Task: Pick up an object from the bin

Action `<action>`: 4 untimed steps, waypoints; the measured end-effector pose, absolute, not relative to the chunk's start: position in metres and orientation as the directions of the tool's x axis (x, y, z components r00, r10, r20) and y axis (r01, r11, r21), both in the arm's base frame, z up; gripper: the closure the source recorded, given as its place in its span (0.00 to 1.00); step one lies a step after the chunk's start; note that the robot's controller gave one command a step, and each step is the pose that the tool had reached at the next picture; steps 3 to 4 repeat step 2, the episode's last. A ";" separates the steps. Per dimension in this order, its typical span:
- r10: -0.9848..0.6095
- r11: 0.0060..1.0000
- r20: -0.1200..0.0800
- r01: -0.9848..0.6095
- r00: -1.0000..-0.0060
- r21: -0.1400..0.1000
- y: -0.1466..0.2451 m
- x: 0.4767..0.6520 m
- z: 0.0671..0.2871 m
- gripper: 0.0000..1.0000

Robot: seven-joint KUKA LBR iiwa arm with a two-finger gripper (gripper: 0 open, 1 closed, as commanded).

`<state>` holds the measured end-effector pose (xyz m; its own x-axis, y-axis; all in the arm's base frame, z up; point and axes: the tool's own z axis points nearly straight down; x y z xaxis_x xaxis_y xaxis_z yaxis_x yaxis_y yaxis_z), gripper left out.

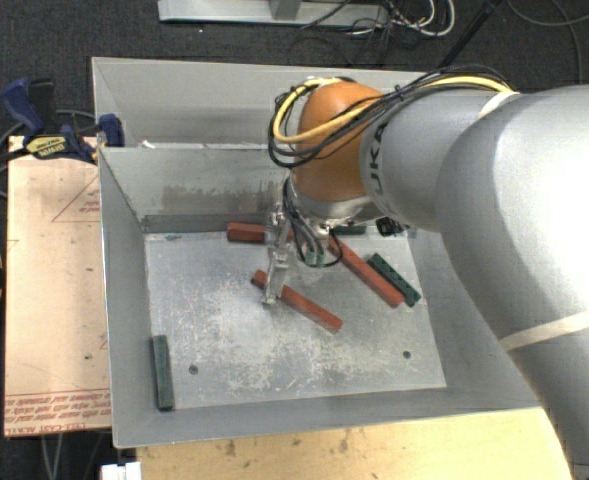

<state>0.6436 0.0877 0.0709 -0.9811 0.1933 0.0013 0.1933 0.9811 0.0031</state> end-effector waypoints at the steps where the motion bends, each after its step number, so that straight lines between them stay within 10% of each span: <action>1: 0.108 0.994 0.004 0.108 -0.994 -0.001 0.048 0.566 0.069 0.00; 2: 0.106 0.994 -0.002 0.106 -0.994 0.001 0.050 0.569 0.071 1.00; 4: 0.106 0.994 -0.002 0.106 -0.994 0.001 0.050 0.569 0.071 1.00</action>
Offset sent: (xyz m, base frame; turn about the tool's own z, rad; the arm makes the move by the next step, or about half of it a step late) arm -0.0759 -0.0385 -0.0009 -0.0897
